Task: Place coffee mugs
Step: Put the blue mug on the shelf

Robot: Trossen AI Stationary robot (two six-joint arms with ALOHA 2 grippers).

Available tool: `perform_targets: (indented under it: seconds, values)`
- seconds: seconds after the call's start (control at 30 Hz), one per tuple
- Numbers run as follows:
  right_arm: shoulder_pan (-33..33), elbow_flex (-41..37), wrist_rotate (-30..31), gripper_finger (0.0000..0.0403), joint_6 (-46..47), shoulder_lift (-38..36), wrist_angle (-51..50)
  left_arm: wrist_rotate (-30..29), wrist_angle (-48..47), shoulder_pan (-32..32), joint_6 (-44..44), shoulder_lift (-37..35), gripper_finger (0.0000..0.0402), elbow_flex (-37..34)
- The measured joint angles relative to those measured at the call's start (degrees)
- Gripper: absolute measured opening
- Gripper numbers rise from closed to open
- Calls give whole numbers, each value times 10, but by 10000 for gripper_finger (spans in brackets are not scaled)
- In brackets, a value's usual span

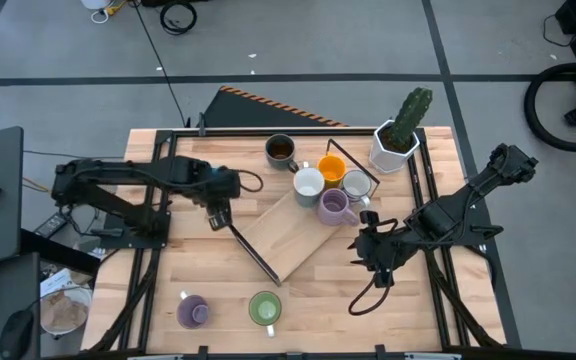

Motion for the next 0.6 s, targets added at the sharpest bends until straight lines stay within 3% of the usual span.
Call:
perform_targets:
  seconds: [0.13, 0.43, 0.6]
  values:
    - [0, 0, -1, 168, -1, 0, 19, 27, -17, 50, 5, 2, 102, -38]
    - [0, 0, -28, 167, -36, 0, 48, 9, 10, 123, 37, 19, 105, -84]
    - [0, 0, -28, 168, -41, 0, 48, -17, 35, 144, 79, 18, 139, -99]
